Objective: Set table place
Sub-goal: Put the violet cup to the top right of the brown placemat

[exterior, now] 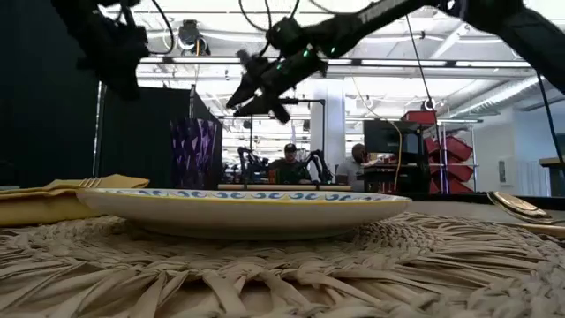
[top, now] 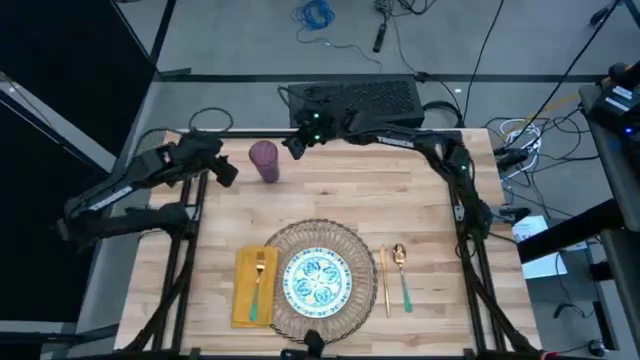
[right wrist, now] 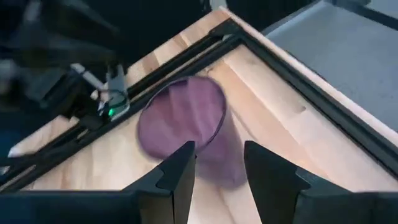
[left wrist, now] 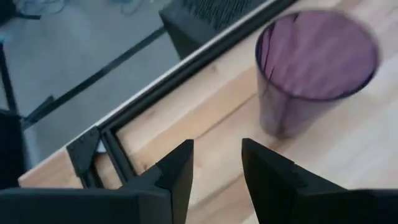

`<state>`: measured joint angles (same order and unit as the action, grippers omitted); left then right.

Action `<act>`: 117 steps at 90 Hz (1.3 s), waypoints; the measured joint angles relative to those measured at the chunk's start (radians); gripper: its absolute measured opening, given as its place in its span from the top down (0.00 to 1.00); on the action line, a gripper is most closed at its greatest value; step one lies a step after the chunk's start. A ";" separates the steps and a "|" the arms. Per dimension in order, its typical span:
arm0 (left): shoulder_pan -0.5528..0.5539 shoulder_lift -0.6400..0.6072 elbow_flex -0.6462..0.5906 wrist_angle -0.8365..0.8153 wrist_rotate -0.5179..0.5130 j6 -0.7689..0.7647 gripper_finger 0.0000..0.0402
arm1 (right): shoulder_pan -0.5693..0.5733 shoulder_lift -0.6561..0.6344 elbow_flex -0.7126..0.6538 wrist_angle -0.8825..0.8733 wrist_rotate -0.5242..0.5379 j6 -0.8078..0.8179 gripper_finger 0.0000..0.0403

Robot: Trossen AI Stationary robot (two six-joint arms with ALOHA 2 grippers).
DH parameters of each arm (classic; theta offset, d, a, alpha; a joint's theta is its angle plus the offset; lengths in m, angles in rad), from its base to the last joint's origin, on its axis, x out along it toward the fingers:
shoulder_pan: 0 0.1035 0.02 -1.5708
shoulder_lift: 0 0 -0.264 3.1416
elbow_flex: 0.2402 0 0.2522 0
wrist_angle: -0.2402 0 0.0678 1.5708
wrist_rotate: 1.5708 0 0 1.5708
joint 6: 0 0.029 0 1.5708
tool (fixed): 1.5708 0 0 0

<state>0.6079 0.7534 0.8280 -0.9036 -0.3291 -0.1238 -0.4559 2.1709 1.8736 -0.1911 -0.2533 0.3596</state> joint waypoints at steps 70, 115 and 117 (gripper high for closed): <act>0.000 0.084 0.000 0.042 -0.006 0.006 0.70 | 0.032 0.059 0.000 0.161 0.098 0.052 0.49; 0.000 0.115 0.000 0.072 0.007 0.007 0.70 | 0.051 0.122 0.000 0.196 0.096 0.060 0.49; 0.000 0.115 0.000 0.072 0.007 0.008 0.70 | 0.051 0.122 0.000 0.192 0.099 0.060 0.49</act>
<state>0.6080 0.8688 0.8280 -0.8312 -0.3221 -0.1163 -0.4046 2.2930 1.8740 0.0010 -0.1539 0.4196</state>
